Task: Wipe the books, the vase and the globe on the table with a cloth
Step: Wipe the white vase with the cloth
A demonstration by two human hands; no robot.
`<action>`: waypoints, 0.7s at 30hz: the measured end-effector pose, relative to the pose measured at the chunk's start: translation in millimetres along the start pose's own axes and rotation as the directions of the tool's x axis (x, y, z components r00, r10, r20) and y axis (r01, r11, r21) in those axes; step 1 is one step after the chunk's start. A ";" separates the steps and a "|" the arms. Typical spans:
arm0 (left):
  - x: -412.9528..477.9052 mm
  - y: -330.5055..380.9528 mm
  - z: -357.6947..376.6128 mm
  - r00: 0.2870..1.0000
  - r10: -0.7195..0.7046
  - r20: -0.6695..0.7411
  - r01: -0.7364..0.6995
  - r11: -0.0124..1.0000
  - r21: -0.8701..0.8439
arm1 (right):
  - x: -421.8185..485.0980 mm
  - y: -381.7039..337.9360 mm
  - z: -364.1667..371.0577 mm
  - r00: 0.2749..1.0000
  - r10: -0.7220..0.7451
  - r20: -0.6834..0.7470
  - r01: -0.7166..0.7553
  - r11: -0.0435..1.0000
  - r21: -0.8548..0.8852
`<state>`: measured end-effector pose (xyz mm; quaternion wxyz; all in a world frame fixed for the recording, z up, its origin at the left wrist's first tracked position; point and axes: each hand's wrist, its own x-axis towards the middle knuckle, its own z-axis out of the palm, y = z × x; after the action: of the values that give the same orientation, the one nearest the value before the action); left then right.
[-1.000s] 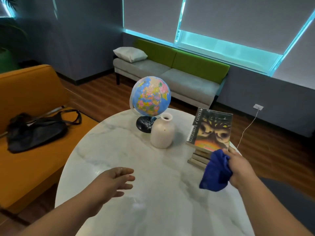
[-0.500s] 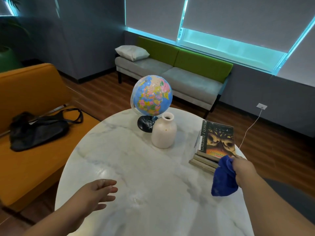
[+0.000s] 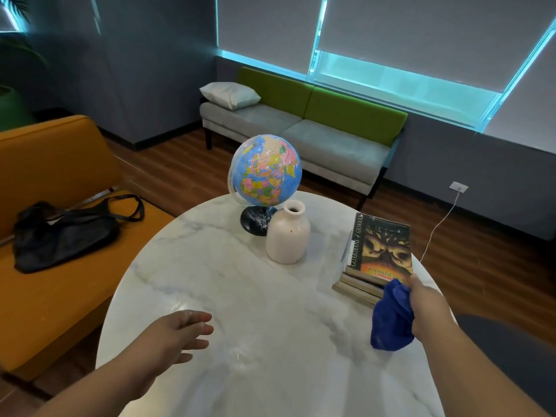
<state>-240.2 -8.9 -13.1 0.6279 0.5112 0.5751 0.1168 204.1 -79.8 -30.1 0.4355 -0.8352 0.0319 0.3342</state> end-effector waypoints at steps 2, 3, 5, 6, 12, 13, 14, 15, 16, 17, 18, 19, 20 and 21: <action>3.6 7.2 -1.9 1.000 0.028 0.001 -0.028 0.999 0.031 | -34.6 9.4 6.0 0.999 0.004 0.045 -0.011 0.989 0.146; 7.0 12.5 -1.8 0.999 0.049 0.003 -0.049 0.997 0.063 | -53.0 12.8 12.3 0.994 0.044 0.098 -0.061 0.983 0.176; 19.5 29.5 0.9 0.991 0.131 -0.008 -0.127 0.975 0.181 | -84.4 22.2 24.0 0.966 0.161 0.201 -0.198 0.964 0.176; 26.9 40.8 4.1 0.981 0.193 -0.021 -0.180 0.946 0.271 | -95.7 23.8 30.7 0.947 0.187 0.259 -0.237 0.956 0.174; 81.9 139.0 42.6 0.853 0.519 0.048 -0.399 0.591 0.701 | -118.3 21.8 60.6 0.921 0.064 0.385 -0.148 0.970 0.194; 91.3 153.9 49.2 0.835 0.546 0.070 -0.414 0.538 0.734 | -115.6 20.7 62.6 0.919 0.040 0.392 -0.126 0.973 0.195; 104.3 169.6 55.8 0.818 0.566 0.102 -0.426 0.478 0.769 | -114.6 17.3 64.3 0.919 0.027 0.392 -0.114 0.973 0.200; 114.4 182.7 61.3 0.803 0.581 0.134 -0.433 0.414 0.800 | -110.6 16.8 66.2 0.916 0.007 0.402 -0.098 0.974 0.206; 124.6 195.4 67.0 0.786 0.593 0.173 -0.442 0.343 0.829 | -108.1 16.1 67.4 0.918 -0.007 0.396 -0.084 0.974 0.211; 132.9 206.0 71.3 0.770 0.602 0.213 -0.448 0.271 0.852 | -103.8 16.2 69.4 0.919 -0.023 0.395 -0.067 0.975 0.213; 141.1 214.7 77.1 0.757 0.599 0.260 -0.452 0.193 0.871 | -102.6 16.4 69.4 0.922 -0.026 0.386 -0.062 0.975 0.215; 147.0 221.0 80.1 0.757 0.583 0.296 -0.444 0.126 0.887 | -100.9 17.2 70.1 0.922 -0.036 0.386 -0.052 0.975 0.215; 153.6 225.5 84.7 0.768 0.550 0.329 -0.429 0.060 0.901 | -100.2 19.8 68.8 0.925 -0.037 0.379 -0.046 0.977 0.209; 159.3 229.2 85.7 0.785 0.512 0.348 -0.406 0.001 0.914 | -100.5 21.7 68.2 0.924 -0.041 0.380 -0.039 0.979 0.200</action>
<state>-17.3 167.8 53.0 0.0604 0.9371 0.3398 -0.0527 82.6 -66.1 -13.6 0.5167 -0.7051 -0.0201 0.4853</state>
